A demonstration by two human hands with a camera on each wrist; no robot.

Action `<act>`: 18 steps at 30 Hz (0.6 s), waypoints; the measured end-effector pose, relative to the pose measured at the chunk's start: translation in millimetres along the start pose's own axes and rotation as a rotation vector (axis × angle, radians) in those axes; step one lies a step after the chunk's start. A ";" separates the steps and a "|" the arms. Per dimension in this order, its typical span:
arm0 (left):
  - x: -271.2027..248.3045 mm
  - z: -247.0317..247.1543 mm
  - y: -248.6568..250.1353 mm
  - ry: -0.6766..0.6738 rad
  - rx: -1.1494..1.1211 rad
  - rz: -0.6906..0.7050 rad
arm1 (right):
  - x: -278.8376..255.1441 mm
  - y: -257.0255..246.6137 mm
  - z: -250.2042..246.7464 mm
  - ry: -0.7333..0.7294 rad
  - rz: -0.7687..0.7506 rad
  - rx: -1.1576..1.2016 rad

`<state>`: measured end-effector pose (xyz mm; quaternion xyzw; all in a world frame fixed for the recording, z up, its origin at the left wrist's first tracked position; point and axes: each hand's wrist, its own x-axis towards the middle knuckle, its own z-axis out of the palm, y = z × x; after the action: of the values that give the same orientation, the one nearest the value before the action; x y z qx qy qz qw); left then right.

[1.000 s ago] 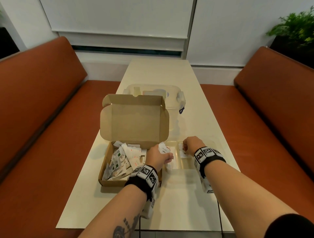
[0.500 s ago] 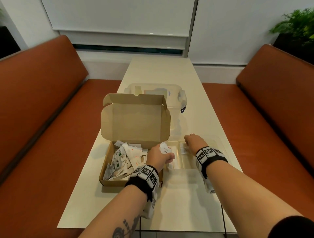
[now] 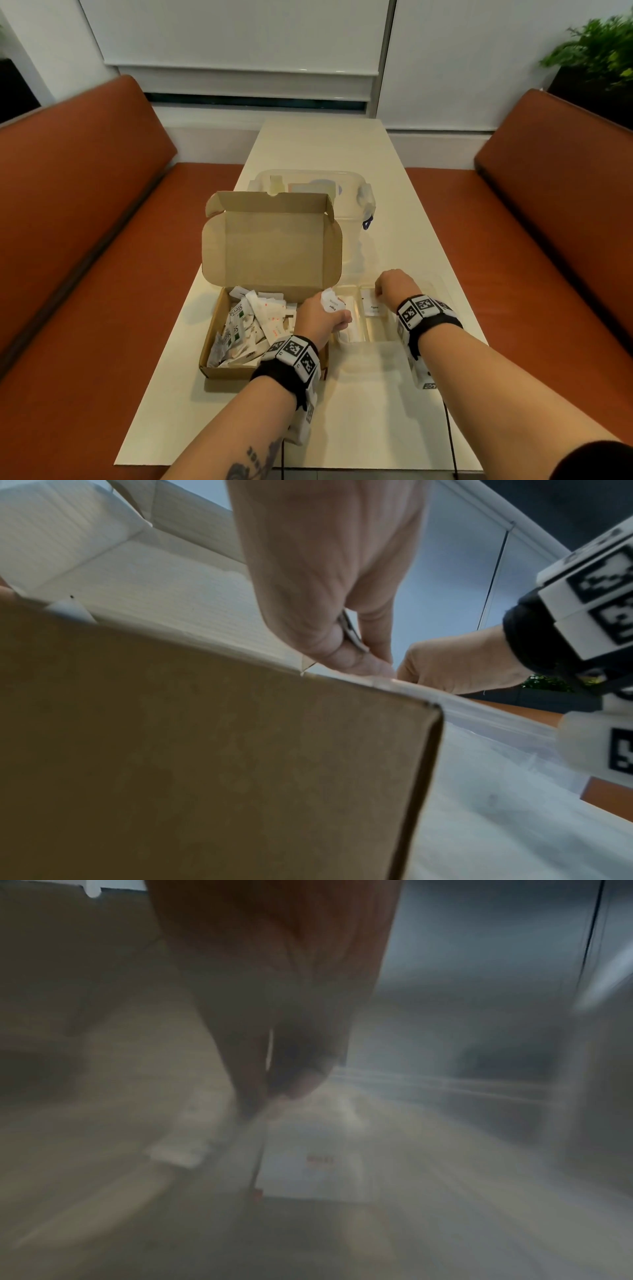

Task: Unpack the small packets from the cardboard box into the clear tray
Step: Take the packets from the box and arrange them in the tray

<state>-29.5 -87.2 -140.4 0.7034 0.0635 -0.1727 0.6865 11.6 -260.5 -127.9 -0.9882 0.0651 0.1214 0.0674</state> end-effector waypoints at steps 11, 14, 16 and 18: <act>4.2 -2.4 2.7 -0.030 -0.005 -0.031 | -15.7 -14.4 -9.6 0.088 -0.137 0.352; 4.1 -3.2 5.1 -0.074 -0.022 -0.034 | -27.2 -22.8 -13.8 -0.057 -0.205 0.624; 1.4 -2.4 6.7 -0.108 -0.033 -0.038 | -31.4 -24.6 -13.1 -0.114 -0.244 0.672; -2.2 -0.3 7.8 -0.139 -0.056 -0.046 | -32.9 -23.3 -11.0 -0.119 -0.239 0.695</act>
<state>-28.9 -86.9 -132.3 0.6687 0.0366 -0.2347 0.7046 -14.2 -235.5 -106.4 -0.8983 -0.0177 0.1403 0.4161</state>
